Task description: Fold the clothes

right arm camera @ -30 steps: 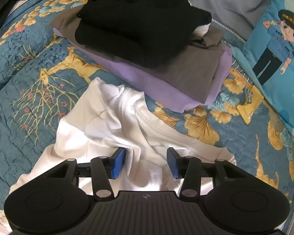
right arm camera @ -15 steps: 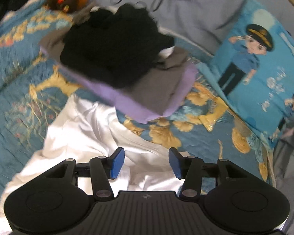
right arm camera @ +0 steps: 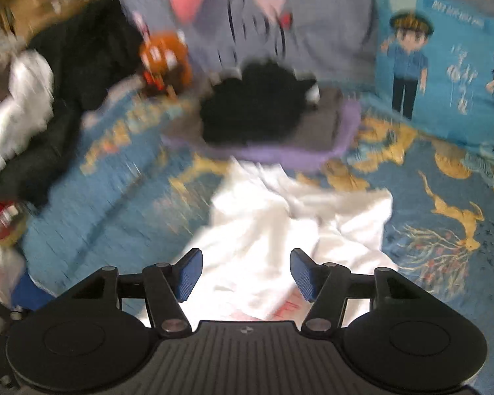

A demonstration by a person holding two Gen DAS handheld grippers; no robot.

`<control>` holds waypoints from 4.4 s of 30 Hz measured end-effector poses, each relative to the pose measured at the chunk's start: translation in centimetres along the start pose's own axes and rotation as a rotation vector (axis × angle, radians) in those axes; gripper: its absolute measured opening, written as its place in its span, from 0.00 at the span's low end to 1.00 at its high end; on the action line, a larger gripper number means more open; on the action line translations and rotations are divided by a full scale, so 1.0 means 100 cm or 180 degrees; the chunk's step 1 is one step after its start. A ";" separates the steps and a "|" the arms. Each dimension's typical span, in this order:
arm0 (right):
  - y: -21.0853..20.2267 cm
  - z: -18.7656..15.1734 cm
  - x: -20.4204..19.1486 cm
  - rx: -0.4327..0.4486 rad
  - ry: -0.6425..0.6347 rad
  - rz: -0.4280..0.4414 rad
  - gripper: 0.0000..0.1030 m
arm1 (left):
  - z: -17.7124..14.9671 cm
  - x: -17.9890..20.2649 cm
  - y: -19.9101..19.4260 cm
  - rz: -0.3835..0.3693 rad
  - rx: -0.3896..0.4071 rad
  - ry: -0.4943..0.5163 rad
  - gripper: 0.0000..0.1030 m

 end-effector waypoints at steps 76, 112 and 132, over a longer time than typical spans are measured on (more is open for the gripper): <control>0.103 -0.079 0.037 -0.0475 0.2479 0.0927 0.09 | -0.047 -0.061 0.086 -0.2311 -0.0559 -0.1349 0.10; 0.069 -0.071 0.054 -0.0381 0.1943 0.0120 0.10 | -0.032 -0.053 0.029 -0.2429 -0.0069 -0.0943 0.17; 0.032 -0.063 0.094 0.0017 0.2450 0.0316 0.44 | -0.021 -0.043 0.001 -0.2579 0.0037 -0.0634 0.36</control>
Point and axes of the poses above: each gripper's, at about its wrist camera, not at the fingertips, and y roughly the way its jaws point, x to its right, z to its top, the point moved 5 cm from there along y, roughly the way its jaws point, and after that the axes turned 1 degree about z, right-handed, at the moved point
